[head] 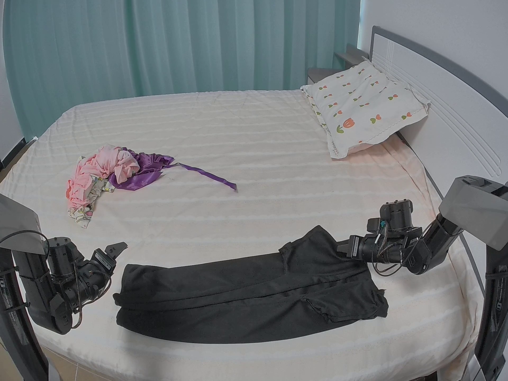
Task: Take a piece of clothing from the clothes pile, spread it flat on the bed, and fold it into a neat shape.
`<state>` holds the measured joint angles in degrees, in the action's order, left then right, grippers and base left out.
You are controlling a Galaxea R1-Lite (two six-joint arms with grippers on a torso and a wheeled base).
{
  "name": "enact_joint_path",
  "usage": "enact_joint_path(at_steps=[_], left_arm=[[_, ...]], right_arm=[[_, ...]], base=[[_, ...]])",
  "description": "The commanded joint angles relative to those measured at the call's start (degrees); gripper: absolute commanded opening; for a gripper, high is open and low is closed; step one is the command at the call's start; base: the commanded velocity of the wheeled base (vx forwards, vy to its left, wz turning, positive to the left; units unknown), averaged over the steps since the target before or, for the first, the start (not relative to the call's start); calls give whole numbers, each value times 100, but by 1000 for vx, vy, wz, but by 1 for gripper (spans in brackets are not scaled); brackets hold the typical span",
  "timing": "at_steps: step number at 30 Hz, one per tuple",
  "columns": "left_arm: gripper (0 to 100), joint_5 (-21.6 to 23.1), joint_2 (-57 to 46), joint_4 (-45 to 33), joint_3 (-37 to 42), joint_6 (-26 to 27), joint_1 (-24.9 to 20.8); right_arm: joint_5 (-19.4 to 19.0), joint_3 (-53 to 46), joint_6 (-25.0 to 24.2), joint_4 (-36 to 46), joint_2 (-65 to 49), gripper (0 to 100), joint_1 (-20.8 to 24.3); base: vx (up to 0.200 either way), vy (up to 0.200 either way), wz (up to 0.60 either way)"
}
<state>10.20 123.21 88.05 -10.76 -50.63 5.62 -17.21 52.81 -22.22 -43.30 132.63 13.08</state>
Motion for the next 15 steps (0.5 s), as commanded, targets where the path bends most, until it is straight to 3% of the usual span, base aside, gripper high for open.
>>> enact_joint_path(at_steps=[1,15], left_arm=[[100,-1,10,1,13,0,1],[100,-1,45,10,66,0,-8]], right_arm=[[-28,-245,-10,-3,-299,0,-69],[-45,-878,-1,-47,-660,0,-359]], base=[[0,0,0],[0,0,0]])
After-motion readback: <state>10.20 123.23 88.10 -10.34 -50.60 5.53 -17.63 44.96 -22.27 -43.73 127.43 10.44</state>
